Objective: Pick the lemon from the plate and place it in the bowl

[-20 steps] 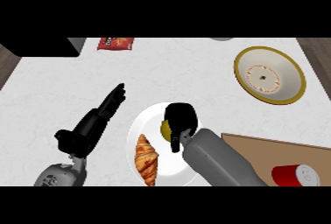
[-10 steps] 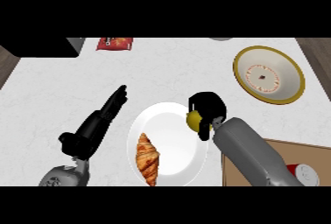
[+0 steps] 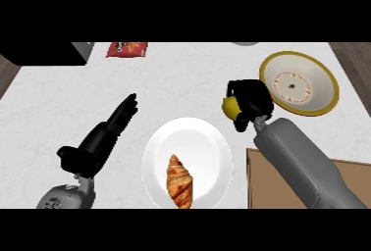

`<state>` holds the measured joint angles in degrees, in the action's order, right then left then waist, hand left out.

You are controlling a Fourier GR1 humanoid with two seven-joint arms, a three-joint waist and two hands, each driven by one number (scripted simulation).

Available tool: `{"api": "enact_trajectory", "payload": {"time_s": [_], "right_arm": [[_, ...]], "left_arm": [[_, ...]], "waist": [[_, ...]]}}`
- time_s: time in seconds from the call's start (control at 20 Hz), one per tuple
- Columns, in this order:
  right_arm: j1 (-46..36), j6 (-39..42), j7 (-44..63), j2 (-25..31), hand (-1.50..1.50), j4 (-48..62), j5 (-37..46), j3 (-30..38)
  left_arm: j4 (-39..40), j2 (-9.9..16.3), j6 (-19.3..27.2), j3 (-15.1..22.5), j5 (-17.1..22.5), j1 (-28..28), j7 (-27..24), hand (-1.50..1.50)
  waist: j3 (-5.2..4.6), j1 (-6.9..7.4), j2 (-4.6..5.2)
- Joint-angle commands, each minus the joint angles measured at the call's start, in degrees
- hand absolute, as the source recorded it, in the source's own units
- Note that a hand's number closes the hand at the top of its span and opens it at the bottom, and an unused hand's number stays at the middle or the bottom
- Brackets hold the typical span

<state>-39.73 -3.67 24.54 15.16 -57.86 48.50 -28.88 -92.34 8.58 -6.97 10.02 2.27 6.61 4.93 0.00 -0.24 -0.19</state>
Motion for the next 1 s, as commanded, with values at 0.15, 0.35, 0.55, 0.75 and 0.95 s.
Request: {"api": "enact_trajectory", "payload": {"time_s": [0.15,0.35,0.55,0.75,0.95], "right_arm": [[-1.0,-8.7,0.3,2.6,1.50,-12.3,-2.7,9.3],[-3.0,-7.0,4.3,1.3,1.50,-16.1,-5.6,14.4],[-1.8,-7.9,0.0,3.3,1.50,-11.5,-4.5,19.3],[-2.5,-11.7,-4.5,5.9,1.50,-1.1,-0.1,20.2],[-5.5,-18.7,-9.1,9.6,1.50,7.5,2.8,23.9]], "left_arm": [[2.3,-0.5,-0.4,0.1,-0.6,-1.6,-3.1,0.00],[3.7,-0.3,-1.1,-0.4,-1.0,-1.2,-4.4,0.00],[2.2,-1.5,-0.9,-0.7,-1.2,-0.6,-2.4,0.00],[4.2,-2.0,-1.1,-0.6,-1.9,0.7,-3.8,0.00],[1.4,-2.2,-0.7,0.4,-2.7,0.0,-2.1,0.00]], "waist": [[-0.01,-0.67,-0.05],[-0.03,-0.03,0.07],[-0.01,0.48,0.22],[-0.01,0.84,0.41],[0.02,1.41,0.62]]}}
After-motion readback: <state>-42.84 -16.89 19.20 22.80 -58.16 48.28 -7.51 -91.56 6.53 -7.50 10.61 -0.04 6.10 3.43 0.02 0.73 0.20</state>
